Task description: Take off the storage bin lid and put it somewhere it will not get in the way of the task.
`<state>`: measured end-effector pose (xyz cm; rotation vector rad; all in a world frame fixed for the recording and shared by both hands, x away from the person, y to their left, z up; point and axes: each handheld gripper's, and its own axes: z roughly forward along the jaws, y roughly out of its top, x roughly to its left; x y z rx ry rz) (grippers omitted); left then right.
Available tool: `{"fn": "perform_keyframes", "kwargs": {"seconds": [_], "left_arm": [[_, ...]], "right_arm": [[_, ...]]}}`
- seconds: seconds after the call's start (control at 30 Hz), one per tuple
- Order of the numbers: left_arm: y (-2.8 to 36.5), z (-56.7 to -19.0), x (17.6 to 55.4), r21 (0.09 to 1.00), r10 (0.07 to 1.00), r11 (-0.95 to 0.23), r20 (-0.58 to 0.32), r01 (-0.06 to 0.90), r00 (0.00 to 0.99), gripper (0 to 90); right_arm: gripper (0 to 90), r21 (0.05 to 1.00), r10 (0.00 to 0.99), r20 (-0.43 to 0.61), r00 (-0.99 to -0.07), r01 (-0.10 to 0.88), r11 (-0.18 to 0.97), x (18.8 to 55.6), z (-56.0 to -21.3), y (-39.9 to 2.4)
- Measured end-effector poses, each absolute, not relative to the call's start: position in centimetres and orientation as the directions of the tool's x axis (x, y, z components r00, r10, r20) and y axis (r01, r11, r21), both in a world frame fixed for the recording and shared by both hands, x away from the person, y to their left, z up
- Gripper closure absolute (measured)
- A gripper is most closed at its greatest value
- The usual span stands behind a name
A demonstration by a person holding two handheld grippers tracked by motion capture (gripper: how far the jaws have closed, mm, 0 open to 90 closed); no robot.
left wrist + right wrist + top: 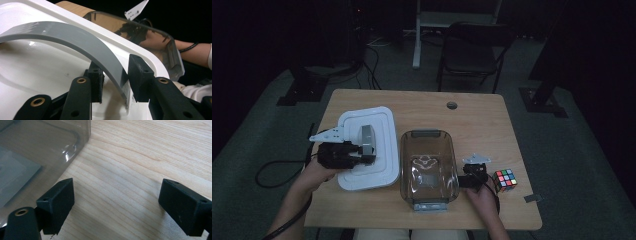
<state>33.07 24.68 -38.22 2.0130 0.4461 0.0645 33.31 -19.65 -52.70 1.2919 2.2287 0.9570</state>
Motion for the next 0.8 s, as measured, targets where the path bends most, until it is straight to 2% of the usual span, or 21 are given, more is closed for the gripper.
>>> {"fn": "perform_keyframes", "kwargs": {"seconds": [0.43,0.8], "left_arm": [[24.5,-42.4,34.0,0.834,0.351,-0.448,-0.167,0.322,0.921,66.9],[23.4,-47.4,34.6,0.812,0.327,-0.46,-0.221,0.36,0.919,68.4]], "right_arm": [[13.0,0.723,0.867,0.003,-0.499,0.599,0.342,33.3,-52.7,-19.7],[13.1,0.723,0.867,0.004,-0.499,0.6,0.342,33.3,-52.7,-19.7]]}}
